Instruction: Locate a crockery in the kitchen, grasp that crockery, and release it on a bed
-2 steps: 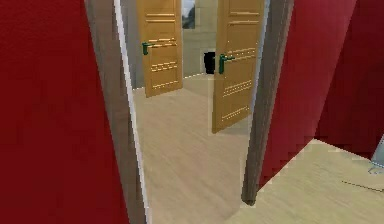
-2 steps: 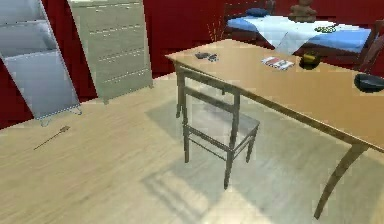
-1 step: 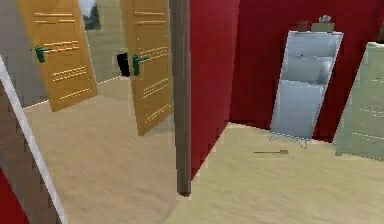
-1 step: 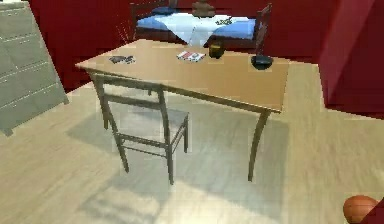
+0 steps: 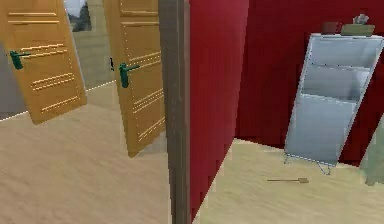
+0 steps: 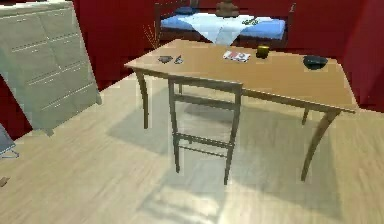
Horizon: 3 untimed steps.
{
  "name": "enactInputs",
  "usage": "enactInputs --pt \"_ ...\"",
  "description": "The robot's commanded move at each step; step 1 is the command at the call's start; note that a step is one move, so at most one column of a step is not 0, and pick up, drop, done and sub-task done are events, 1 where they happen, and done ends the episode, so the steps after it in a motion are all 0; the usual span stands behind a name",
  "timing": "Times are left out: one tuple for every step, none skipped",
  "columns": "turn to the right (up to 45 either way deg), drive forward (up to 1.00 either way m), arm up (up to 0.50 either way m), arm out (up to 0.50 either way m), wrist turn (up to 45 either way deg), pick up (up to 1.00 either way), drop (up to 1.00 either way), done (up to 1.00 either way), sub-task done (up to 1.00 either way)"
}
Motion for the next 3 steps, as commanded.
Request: enactInputs --pt "-15.0 0.00 0.00 0.00 0.0 0.00 0.00 0.00 0.00" --pt "0.0 0.30 0.00 0.00 0.0 0.00 0.00 0.00 0.00" --pt "-24.0 0.00 0.00 0.00 0.0 0.00 0.00 0.00 0.00"
